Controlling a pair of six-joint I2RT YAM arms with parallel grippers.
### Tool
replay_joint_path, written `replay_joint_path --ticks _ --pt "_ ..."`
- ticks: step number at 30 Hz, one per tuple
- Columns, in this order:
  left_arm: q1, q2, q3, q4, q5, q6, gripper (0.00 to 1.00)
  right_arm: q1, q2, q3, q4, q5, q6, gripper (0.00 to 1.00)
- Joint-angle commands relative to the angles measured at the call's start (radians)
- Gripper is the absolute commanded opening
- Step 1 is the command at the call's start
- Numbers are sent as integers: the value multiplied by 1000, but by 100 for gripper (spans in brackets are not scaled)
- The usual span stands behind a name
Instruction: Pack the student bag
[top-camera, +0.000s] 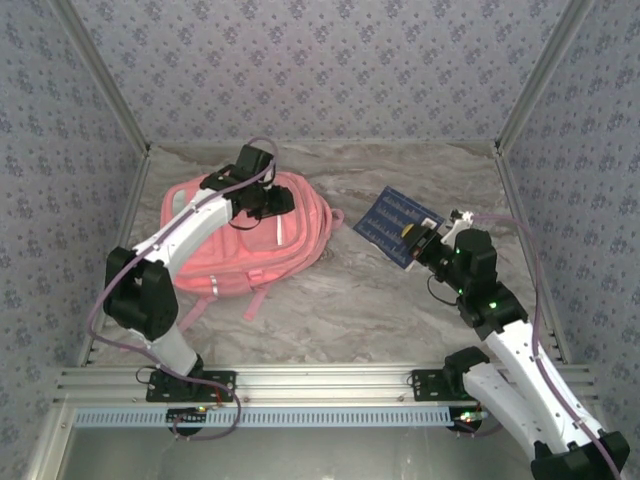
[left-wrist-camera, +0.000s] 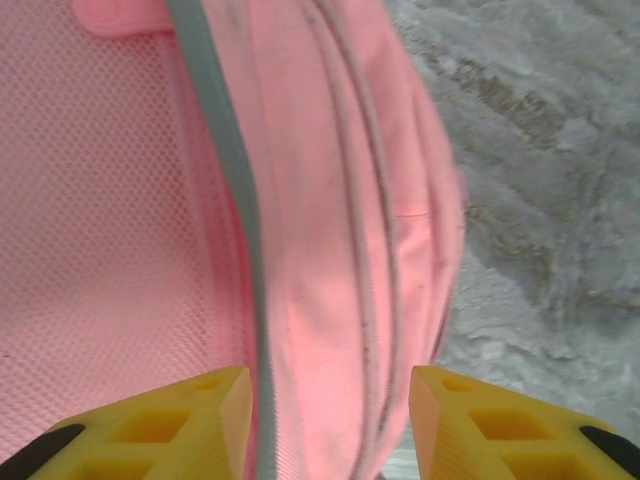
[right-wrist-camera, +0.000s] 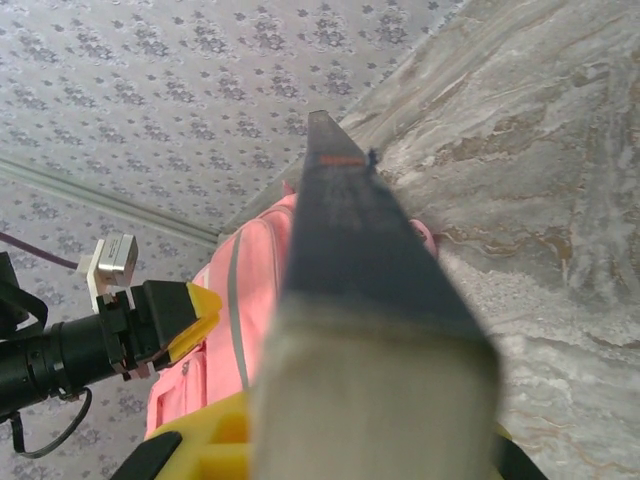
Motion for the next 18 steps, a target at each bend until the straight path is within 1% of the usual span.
replay_joint_path --ticks 1,7,10,13,17,18 --pt "8 40 53 -70 -23 54 42 -25 -14 -16 15 -34 -4 0" --pt "8 93 55 -53 0 54 35 -50 -10 -25 23 -64 2 0" --pt "8 113 68 -40 36 49 32 -58 -8 -30 26 -73 -2 0" --pt "8 133 88 -37 65 49 26 -63 -7 -44 32 -82 -1 0" --pt "7 150 112 -49 63 68 17 -66 -7 -63 42 -92 2 0" --pt "7 154 119 -52 60 74 16 -65 -7 -68 44 -93 4 0"
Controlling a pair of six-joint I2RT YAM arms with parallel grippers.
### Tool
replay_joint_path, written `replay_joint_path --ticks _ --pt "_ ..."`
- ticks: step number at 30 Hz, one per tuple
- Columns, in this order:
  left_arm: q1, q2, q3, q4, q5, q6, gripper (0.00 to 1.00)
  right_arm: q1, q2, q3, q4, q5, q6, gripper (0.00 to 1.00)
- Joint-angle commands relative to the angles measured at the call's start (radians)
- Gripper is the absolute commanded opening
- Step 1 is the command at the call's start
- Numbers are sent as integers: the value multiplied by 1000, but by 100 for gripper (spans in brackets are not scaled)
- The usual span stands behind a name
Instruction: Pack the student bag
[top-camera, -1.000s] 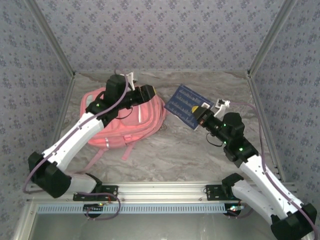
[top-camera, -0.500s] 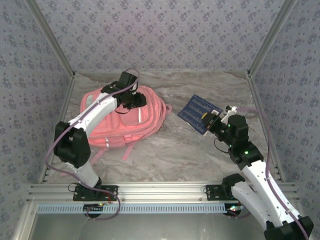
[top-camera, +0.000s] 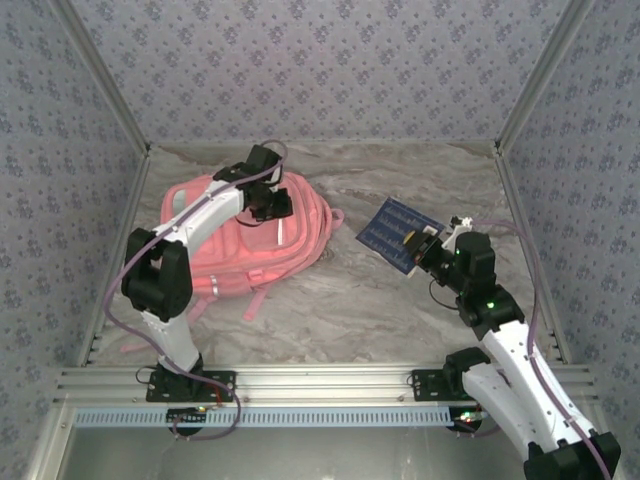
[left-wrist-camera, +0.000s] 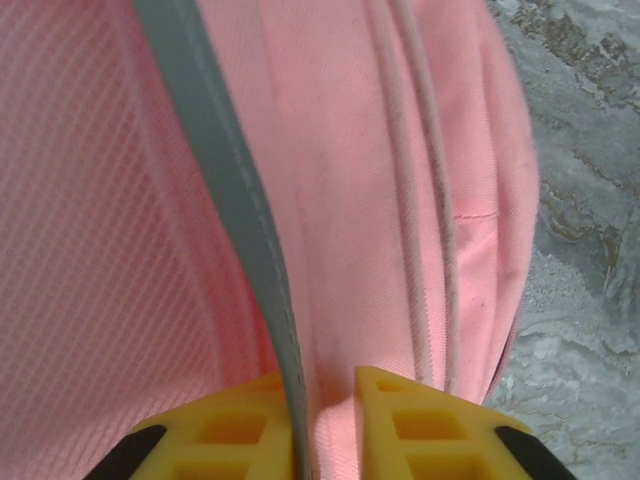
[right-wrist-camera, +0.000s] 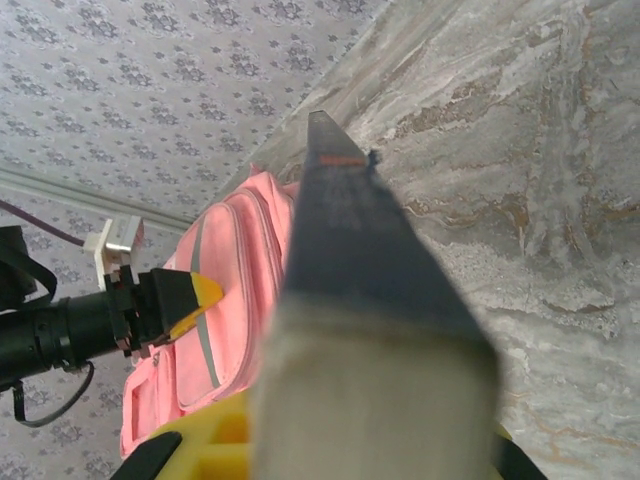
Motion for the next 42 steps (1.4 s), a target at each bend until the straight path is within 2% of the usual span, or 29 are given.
replay_joint_path --ticks 1,5,8,10,13,14,19,25,30,33,42 --pt "1 18 53 -22 17 28 16 -5 -7 -12 54 -23 4 0" --pt "-1 51 90 -48 21 51 14 -8 -4 -28 75 -24 14 0" --pt "-2 92 127 -82 16 67 24 -9 4 -27 82 -33 16 0" --pt "-1 121 153 -114 4 76 19 -9 4 -28 86 -33 17 0" --pt "-3 143 175 -125 9 88 2 -10 -2 -29 87 -27 13 0" --pt "-2 148 184 -128 19 95 0 -9 -5 -29 85 -26 11 0" --pt "-36 176 298 -209 52 145 0 -14 -21 12 -16 20 -55 0" --pt "-134 194 488 -341 99 204 0 -19 -42 82 -171 91 -159 0" --pt "-208 181 636 -451 125 254 0 -31 -60 131 -250 131 -217 0" --pt "-222 161 722 -529 137 292 0 -46 -75 154 -288 132 -221 0" --pt "-214 -35 738 -511 158 373 0 -56 -136 214 -285 64 -207 0"
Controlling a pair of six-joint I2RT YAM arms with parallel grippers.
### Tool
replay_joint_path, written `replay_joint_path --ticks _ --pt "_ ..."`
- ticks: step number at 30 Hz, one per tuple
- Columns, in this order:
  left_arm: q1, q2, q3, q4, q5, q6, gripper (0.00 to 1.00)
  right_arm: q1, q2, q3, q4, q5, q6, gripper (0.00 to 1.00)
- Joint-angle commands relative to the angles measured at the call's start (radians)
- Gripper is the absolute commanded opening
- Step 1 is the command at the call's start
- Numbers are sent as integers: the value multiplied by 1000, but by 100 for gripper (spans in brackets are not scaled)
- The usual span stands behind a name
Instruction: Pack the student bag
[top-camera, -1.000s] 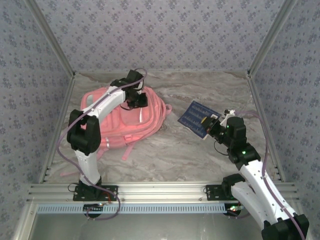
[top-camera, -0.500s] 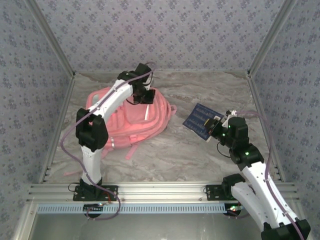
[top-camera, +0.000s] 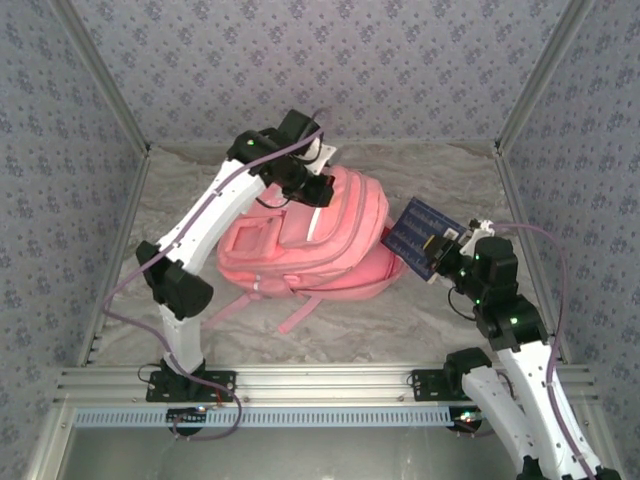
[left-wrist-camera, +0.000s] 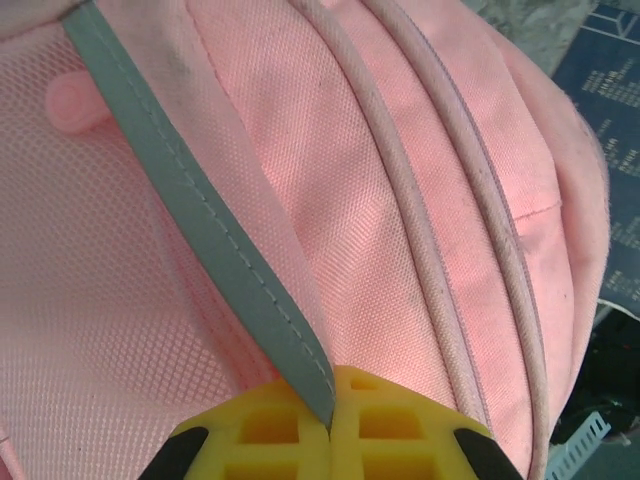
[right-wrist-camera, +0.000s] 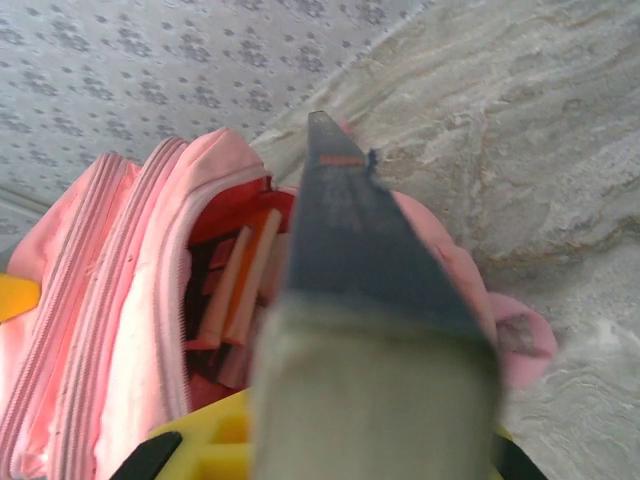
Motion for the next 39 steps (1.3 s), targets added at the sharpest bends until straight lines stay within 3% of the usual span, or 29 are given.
replay_joint_path --ticks 1,5,9,15,26,32,39 --pt "16 -120 68 26 41 73 0 -5 -17 65 18 -41 -4 0" --pt "87 -164 5 86 211 67 0 -3 -13 37 85 -166 46 0" --pt "164 -200 -91 233 415 2 0 -2 13 -50 283 -325 162 0" --pt "169 -173 -55 228 520 12 0 40 133 -126 564 -441 319 0" --pt "187 -194 -59 277 597 -10 0 199 352 -125 748 -320 393 0" --pt "194 -204 -62 290 622 -17 0 299 556 -52 828 -256 373 0" --pt "214 -212 -85 321 629 -44 0 396 766 78 740 -108 317 0"
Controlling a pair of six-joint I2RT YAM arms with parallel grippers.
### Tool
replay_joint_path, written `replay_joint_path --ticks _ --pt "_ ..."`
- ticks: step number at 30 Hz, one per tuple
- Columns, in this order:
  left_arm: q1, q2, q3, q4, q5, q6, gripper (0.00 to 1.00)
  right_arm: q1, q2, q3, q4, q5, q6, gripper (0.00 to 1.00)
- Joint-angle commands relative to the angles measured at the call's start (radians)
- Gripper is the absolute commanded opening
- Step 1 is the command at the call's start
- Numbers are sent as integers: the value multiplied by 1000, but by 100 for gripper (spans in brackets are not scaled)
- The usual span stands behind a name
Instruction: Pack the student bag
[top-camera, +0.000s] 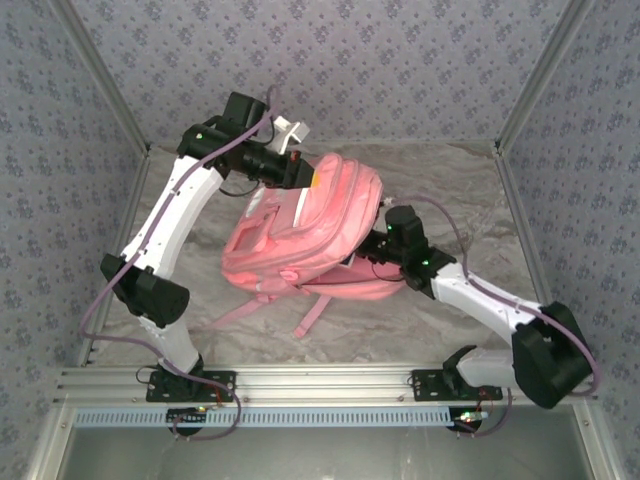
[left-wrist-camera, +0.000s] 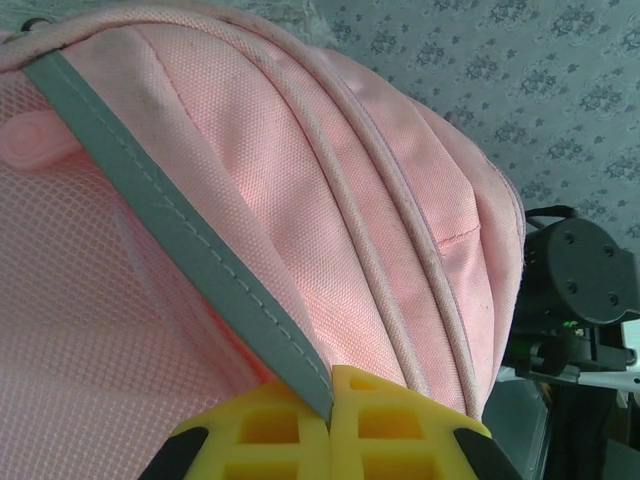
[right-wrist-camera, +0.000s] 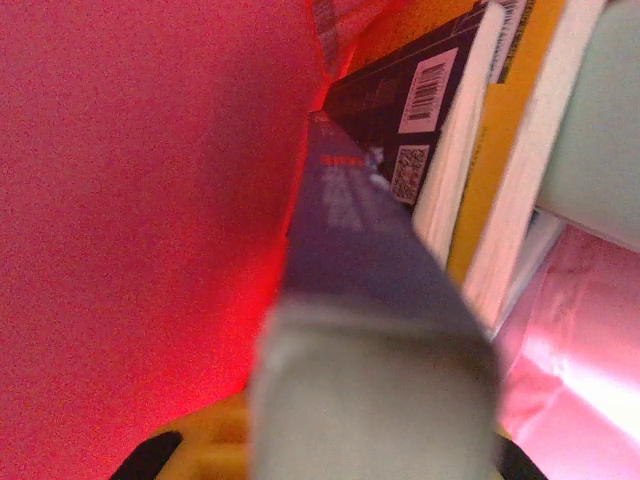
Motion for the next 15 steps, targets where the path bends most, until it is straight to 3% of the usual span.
replay_joint_path --ticks 1,9,12,15 --pt "15 -86 34 189 129 -17 0 42 67 91 -11 115 -32 0" --pt "18 -65 36 220 139 -56 0 111 314 198 112 122 24 9" --pt "18 -55 33 225 141 -63 0 132 403 252 162 125 25 16" --pt "14 -49 28 227 140 -69 0 144 474 295 206 80 39 31"
